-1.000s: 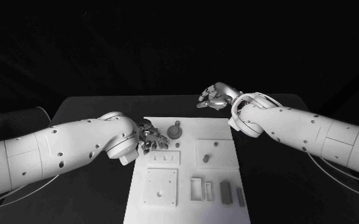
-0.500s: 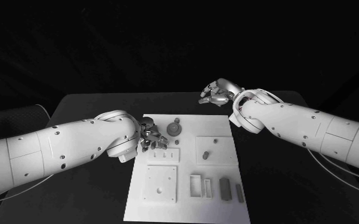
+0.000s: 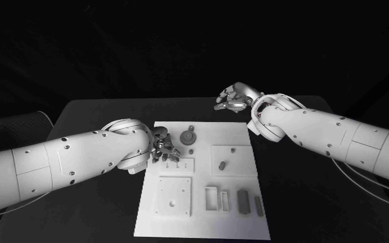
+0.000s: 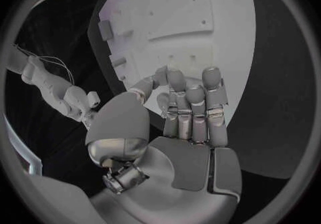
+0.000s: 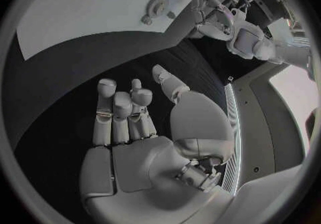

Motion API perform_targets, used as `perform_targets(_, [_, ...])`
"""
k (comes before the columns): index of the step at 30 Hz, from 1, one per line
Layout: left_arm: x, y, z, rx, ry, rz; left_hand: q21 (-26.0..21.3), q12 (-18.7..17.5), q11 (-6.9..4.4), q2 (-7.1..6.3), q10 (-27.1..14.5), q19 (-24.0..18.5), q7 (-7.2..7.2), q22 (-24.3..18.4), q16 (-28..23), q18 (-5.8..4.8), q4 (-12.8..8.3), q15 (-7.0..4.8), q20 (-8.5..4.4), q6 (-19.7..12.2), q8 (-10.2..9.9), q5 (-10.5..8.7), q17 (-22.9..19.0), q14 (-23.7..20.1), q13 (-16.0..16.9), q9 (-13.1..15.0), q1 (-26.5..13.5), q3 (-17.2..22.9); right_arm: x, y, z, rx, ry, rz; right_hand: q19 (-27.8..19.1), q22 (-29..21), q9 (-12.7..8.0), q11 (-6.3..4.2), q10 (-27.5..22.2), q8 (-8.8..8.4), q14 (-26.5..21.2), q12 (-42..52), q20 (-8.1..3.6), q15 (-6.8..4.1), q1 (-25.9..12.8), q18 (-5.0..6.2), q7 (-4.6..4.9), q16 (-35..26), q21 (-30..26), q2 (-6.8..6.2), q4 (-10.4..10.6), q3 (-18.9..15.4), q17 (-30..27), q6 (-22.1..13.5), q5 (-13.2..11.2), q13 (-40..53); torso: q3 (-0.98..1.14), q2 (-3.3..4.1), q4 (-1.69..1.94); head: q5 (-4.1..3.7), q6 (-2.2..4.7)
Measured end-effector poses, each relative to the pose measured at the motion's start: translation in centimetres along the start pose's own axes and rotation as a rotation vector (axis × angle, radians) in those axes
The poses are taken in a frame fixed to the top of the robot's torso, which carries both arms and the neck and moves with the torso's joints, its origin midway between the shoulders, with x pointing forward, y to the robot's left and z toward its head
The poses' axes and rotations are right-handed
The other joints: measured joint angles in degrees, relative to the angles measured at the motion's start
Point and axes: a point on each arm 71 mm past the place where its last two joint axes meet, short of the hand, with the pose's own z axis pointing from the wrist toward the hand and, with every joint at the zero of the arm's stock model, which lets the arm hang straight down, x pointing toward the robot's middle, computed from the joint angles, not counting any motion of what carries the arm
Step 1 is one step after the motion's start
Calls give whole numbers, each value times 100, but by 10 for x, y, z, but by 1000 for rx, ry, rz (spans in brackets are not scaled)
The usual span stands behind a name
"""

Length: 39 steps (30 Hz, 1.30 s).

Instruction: Assemble the parts on the task board

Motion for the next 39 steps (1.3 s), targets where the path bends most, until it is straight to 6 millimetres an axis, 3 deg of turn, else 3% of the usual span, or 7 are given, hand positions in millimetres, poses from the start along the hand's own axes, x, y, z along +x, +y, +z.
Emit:
perform_targets(12, [4,3,4,-10,8,30,0,0,1,0,-1,2,8,-1,-4,0,-1,-5,1,6,22,-2,-5,-4,0,4,1,0,2,4,0,-11,6,4,0,0,-1,-8,8,0,0,0,0,1,-22,0,0,0,0,22,-15,-15,0,0,23,-5,-1,-1,4,-14,-49])
perform_targets(39, [7,-2,8,-8,16,63,0,23,3,1,-1,41,17,2,-5,-1,-10,-5,2,-21,6,-45,-15,-4,-2,9,1,-8,4,7,0,-18,11,7,-19,0,5,-10,-32,0,-16,0,19,17,9,0,-10,0,-20,51,-15,-16,-5,-9,45,-5,5,-3,3,-48,-68])
